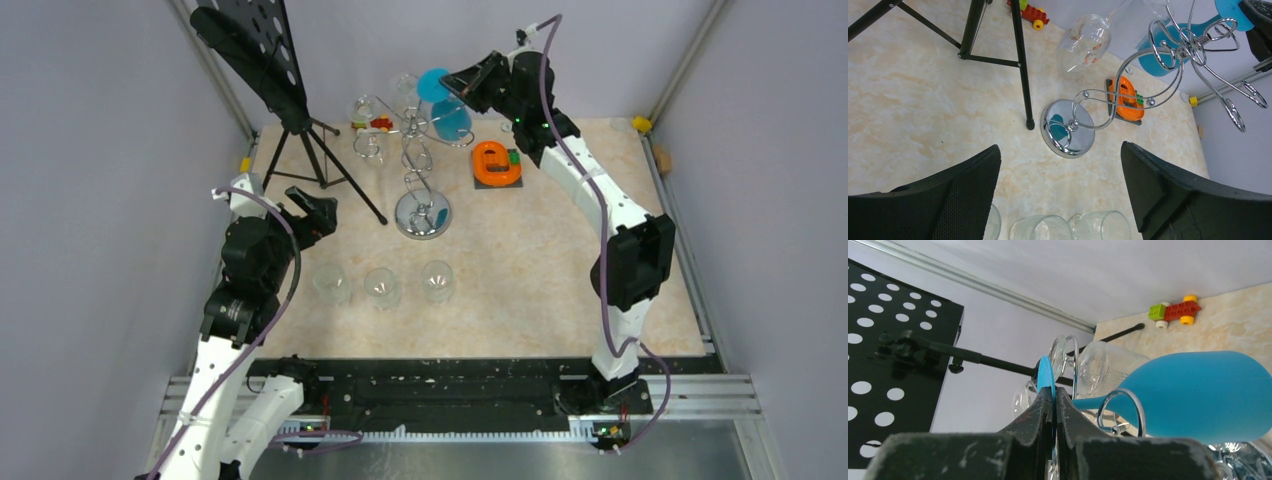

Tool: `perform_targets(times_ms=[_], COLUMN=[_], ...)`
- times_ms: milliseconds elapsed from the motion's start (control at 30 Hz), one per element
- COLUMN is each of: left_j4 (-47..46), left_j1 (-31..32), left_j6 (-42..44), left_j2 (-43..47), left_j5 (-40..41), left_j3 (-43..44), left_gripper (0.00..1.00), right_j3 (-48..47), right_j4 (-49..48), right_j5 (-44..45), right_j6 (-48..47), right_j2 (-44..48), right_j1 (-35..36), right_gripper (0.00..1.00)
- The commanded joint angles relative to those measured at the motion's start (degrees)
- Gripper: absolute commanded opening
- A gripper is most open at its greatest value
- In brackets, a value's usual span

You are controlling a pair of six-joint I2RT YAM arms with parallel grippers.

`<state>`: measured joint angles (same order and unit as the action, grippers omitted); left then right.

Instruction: Take the wine glass off the wine glass rack

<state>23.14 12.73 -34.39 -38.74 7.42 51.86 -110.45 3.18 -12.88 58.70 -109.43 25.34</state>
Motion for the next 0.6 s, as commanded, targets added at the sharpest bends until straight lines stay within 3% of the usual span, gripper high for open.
perform_targets(times_ms=[0, 300, 567], left_j4=[-2.81, -5.80, -10.43], left_j1=[-0.43, -0.43, -0.43], left_j6=[0.03, 1.20, 3.11], left_j2=[0.84, 1.02, 1.14], left_j5=[0.75, -5.22, -16.14], left_j3=[-0.54, -1.39, -2.61], left_gripper=[0.93, 0.93, 0.93], right_j3=[-4.81, -7.03, -2.01], right_j4=[-6.03, -4.26, 3.44], right_j5=[3.21, 8.32, 18.78], right_j6=[-2.99, -8.04, -15.41], right_j2=[-0.58, -0.49, 7.56], right_j1=[0.50, 0.26, 0.16], right_gripper=[0.00, 0.00, 0.00])
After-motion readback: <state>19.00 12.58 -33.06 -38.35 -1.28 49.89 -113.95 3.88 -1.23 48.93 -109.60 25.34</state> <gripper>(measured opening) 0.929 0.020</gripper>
